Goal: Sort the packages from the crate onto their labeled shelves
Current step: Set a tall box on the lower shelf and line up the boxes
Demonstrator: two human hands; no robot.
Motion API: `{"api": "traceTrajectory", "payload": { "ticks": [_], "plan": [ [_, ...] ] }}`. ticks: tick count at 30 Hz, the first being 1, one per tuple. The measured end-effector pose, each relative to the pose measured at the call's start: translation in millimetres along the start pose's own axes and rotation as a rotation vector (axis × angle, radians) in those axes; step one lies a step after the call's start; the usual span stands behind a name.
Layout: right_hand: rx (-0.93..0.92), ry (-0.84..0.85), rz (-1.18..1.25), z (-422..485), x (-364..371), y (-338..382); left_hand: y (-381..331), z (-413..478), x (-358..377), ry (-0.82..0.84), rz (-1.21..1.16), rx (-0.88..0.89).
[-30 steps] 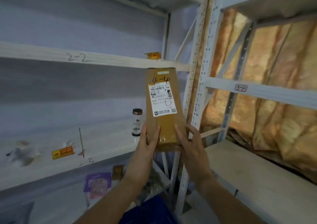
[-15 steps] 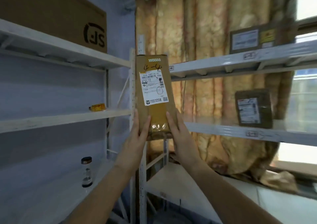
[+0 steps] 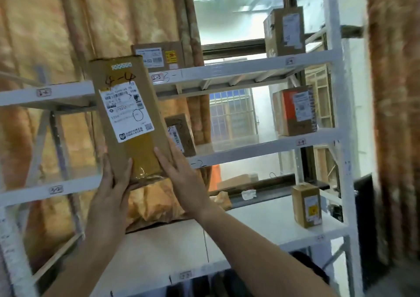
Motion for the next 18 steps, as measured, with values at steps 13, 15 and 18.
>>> {"api": "traceTrajectory", "payload": {
  "ticks": [13, 15, 18],
  "plan": [
    [0.171, -0.020, -0.312, -161.4, -181.5, -139.5, -223.7, -33.0, 154.1, 0.134, -0.229, 0.237],
    [0.250, -0.025, -0.190, -181.0, -197.9, -161.2, -250.3, -40.4, 169.7, 0.137, -0.274, 0.241],
    [0.314, -0.005, -0.136, -207.1, -215.9, -191.9, -283.6, -50.8, 194.9, 0.069, -0.222, 0.286]
  ]
}}
Point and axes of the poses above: each hand's wrist, its own z-axis towards the middle knuckle, its own x-axis out of the palm, y = z × x, the point moved 2 cm from there along z, towards the middle knuckle, and after that the axes turned 9 degrees about z, right-handed, at the moved point
